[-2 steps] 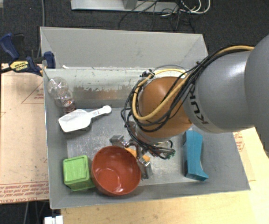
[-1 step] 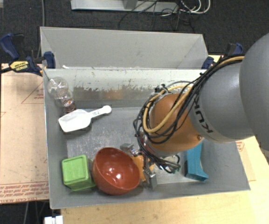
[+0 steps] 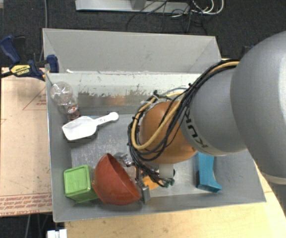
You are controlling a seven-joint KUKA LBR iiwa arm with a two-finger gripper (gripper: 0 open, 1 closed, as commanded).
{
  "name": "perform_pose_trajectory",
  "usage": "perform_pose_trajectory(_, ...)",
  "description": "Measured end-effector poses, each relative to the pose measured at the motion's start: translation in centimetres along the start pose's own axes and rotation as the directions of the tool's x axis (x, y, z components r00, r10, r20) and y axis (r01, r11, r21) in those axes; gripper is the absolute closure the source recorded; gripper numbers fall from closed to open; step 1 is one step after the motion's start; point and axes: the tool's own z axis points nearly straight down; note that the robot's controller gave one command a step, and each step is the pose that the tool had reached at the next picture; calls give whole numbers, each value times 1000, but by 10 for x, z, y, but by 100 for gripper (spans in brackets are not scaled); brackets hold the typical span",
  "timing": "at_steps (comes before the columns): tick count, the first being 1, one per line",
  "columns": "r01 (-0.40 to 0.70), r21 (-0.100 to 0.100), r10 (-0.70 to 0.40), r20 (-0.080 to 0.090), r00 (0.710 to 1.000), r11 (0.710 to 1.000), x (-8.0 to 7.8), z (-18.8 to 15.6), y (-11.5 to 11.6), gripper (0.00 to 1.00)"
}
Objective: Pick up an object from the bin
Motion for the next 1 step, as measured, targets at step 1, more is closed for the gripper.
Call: perform_pose_trajectory(1,93,6,-93,10,996,996,-16,-77,-46,0)
